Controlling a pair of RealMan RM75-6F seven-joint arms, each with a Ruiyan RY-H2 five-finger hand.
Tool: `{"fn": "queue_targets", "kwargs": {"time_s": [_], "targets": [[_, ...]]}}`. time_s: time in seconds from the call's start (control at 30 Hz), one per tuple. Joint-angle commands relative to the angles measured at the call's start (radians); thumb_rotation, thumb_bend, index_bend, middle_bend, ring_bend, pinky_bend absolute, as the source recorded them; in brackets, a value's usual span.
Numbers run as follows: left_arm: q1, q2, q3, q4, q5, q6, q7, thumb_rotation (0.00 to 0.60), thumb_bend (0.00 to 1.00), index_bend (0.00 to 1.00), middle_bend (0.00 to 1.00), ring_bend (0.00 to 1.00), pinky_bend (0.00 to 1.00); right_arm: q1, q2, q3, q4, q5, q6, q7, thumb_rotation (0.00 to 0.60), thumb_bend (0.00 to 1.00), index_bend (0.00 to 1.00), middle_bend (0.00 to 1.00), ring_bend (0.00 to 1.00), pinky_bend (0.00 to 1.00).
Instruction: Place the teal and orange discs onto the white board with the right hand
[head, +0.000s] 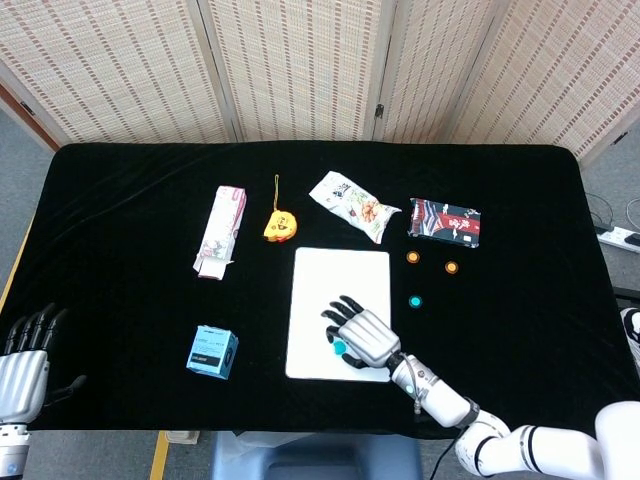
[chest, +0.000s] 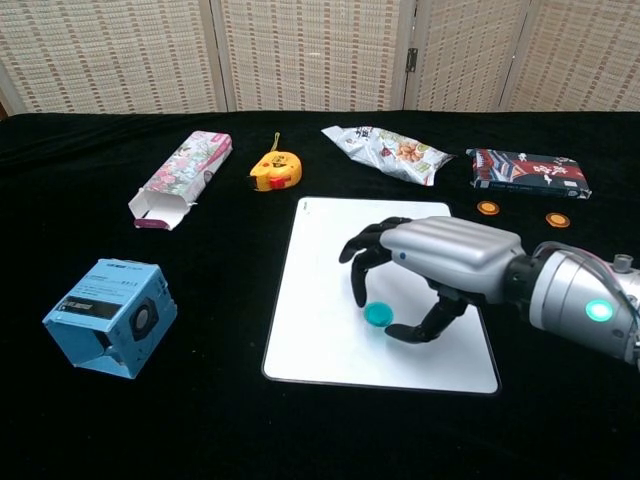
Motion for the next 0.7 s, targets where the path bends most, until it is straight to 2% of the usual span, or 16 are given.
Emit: {"fn": "queue_targets", "kwargs": {"time_s": [0.03, 0.1, 0.2, 0.3, 0.47, 0.7], "targets": [[0.002, -0.001, 0.001, 0.005, 0.002, 0.002, -0.004, 0.6, 0.19, 0.02, 0.01, 0.02, 0.0, -0.002, -0.011, -0.009, 0.011, 0.002, 0.024, -0.018, 0.6, 0.37, 0.15, 0.13, 0.05, 0.0], [0.002, 0.0, 0.001, 0.008, 0.001, 0.0, -0.007, 0.6, 0.19, 0.02, 0.01, 0.02, 0.0, -0.017, -0.002, -0.013, 0.011, 0.001, 0.055, -0.009, 0.6, 0.37, 0.07, 0.12, 0.04, 0.0], [0.001, -0.001, 0.0, 0.009, 0.005, 0.002, -0.013, 0.6, 0.19, 0.02, 0.01, 0.02, 0.0, -0.049, 0.029, -0.014, 0.013, 0.004, 0.112, 0.019, 0.6, 0.37, 0.04, 0.12, 0.05, 0.0], [0.0, -0.003, 0.001, 0.013, 0.009, 0.001, -0.016, 0.6, 0.19, 0.02, 0.01, 0.02, 0.0, -0.09, 0.065, -0.006, 0.036, 0.026, 0.175, 0.057, 0.6, 0.37, 0.13, 0.13, 0.06, 0.0], [-0.004, -0.009, 0.001, 0.013, 0.014, -0.004, -0.013, 0.6, 0.19, 0.02, 0.01, 0.02, 0.0, -0.135, 0.125, -0.003, 0.07, 0.092, 0.19, 0.115, 0.6, 0.37, 0.3, 0.14, 0.06, 0.0], [-0.011, -0.013, 0.001, 0.004, 0.023, -0.007, -0.003, 0.6, 0.19, 0.02, 0.01, 0.02, 0.0, -0.143, 0.133, -0.007, 0.141, 0.155, 0.138, 0.14, 0.6, 0.37, 0.35, 0.14, 0.06, 0.0]]}}
